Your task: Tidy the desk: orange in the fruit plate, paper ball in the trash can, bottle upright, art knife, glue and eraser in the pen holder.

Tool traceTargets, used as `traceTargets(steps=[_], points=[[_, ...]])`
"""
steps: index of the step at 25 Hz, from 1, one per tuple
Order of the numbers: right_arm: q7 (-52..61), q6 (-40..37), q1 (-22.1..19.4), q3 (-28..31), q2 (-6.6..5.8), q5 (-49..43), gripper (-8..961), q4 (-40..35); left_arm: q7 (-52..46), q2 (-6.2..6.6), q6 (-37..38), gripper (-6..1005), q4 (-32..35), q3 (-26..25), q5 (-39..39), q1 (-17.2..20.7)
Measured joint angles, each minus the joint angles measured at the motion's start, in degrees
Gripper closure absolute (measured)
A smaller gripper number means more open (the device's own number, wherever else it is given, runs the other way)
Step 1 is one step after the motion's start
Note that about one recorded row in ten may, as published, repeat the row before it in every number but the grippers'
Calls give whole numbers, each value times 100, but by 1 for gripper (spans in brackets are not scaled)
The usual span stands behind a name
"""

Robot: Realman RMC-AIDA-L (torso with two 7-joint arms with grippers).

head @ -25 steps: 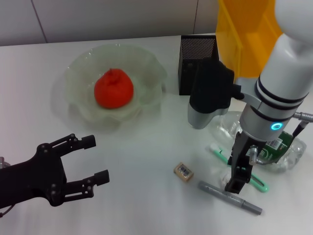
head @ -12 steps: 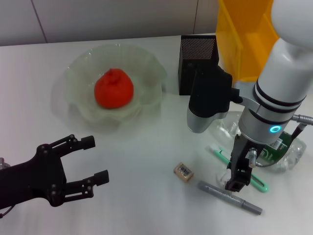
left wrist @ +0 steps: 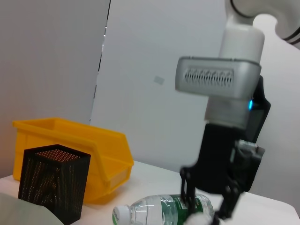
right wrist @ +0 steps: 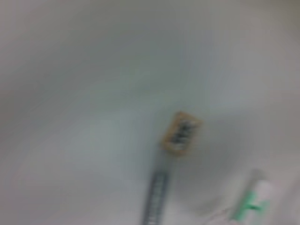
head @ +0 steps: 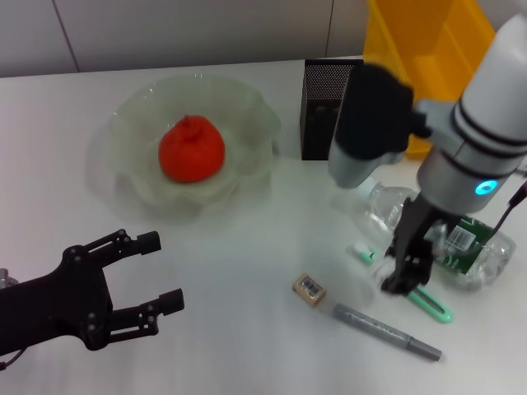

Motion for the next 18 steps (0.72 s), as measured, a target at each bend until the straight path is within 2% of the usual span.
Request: traceTargets(steps=[2,3,4,5,6,8,13,16,18], points=[[1,-169,-10,184,-9,-241,528,-354,18,0,2,139,-5,0,0,-5],[-9,-360,-14,454,-15,-573,528,-755,25,0,5,139,-12,0,0,-6],[-9,-360,-14,454,-15,-573,529,-755,25,0,5,139,-12,0,0,-6],[-46,-523,-1,752,-22,-903,529,-1178,26,0,5,139,-15,0,0,-6],[-46,-523,-1,752,-22,-903,530,-1178,28,0,5,138,-20,0,0,-6],[-186,-661,17,1153,-49,-1384,531,-1831,34,0,2,138,-23,0,0,0],[-480,-393,-63,1664,-115,-1492,534,-2324,33,-2,15,138,-23,-8,-16,-1],[-599,-174,-135,1783,-145,-1499,536,-2279,17,-11,18,139,-23,-9,-11,-10],[-791,265,-322,1882,-162,-1501,537,-2111,-1,-19,18,139,-23,-9,-11,-13]])
